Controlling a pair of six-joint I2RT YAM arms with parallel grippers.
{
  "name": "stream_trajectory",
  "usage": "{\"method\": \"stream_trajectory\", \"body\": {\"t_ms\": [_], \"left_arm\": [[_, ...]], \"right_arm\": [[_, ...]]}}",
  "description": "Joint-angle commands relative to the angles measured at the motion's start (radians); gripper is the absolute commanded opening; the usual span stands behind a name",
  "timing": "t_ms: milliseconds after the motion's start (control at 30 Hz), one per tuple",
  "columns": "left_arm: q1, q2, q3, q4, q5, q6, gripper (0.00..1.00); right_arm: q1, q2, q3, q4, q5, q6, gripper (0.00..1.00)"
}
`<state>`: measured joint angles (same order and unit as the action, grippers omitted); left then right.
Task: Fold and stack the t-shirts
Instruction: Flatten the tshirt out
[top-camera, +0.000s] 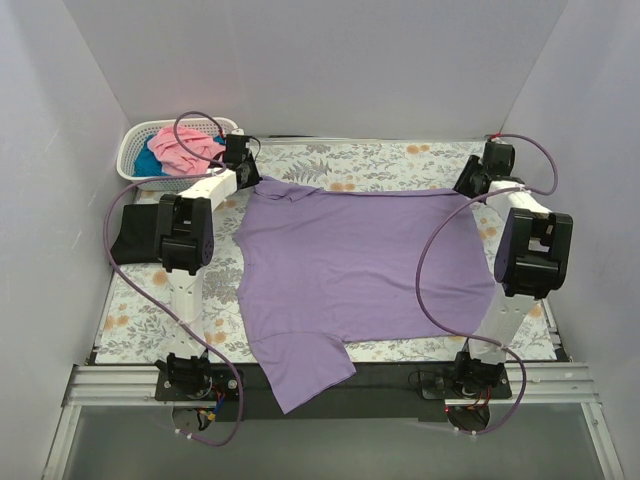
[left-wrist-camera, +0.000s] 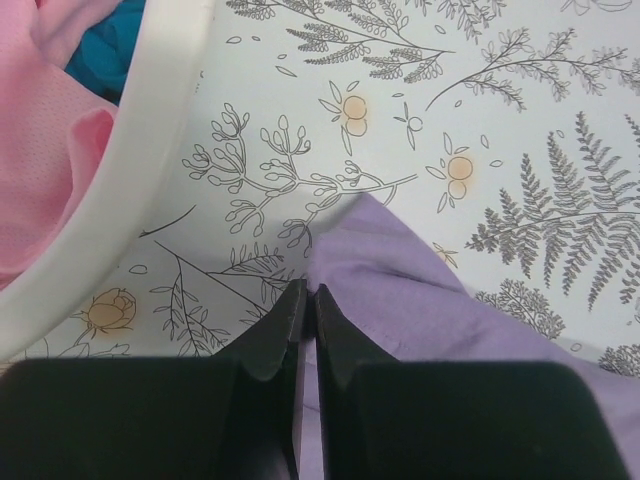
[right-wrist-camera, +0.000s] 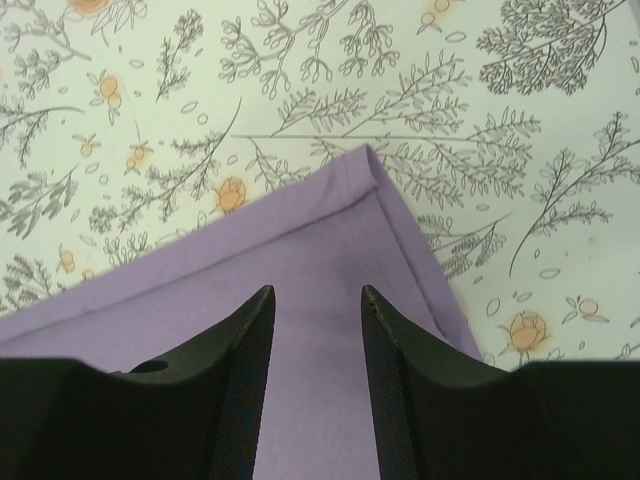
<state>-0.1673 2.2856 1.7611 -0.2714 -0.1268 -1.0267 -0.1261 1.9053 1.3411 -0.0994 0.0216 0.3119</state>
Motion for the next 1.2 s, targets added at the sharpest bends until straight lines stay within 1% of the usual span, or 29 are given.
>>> {"method": "stream_trajectory", "body": {"t_ms": [0, 267, 300, 433, 700, 833, 900, 1167], "left_arm": [[-0.006, -0.103, 0.035, -0.023, 0.021, -0.003, 0.0], [-0.006, -0.098, 0.035, -0.031, 0.035, -0.01, 0.0], [-0.005, -0.098, 0.035, -0.031, 0.035, -0.009, 0.0], [-0.006, -0.097, 0.031, -0.031, 0.035, -0.007, 0.0], [-0.005, -0.087, 0.031, -0.031, 0.035, -0.006, 0.0], [-0.005, -0.086, 0.026, -0.031, 0.03, -0.001, 0.0], [-0.006, -0.084, 0.029, -0.031, 0.03, 0.002, 0.0], [-0.006, -0.083, 0.031, -0.031, 0.03, 0.001, 0.0]], "right_arm": [[-0.012, 0.06, 0.09, 0.03, 0.044, 0.045, 0.47], [-0.053, 0.176, 0.156, 0.049, -0.014, 0.157, 0.47], [-0.055, 0.182, 0.159, 0.053, -0.047, 0.167, 0.47], [-0.064, 0.213, 0.179, 0.081, -0.094, 0.208, 0.47], [-0.07, 0.264, 0.21, 0.089, -0.152, 0.246, 0.46], [-0.07, 0.273, 0.21, 0.089, -0.164, 0.256, 0.45], [-0.069, 0.276, 0.214, 0.122, -0.172, 0.26, 0.45], [-0.069, 0.299, 0.244, 0.125, -0.175, 0.276, 0.44]]}}
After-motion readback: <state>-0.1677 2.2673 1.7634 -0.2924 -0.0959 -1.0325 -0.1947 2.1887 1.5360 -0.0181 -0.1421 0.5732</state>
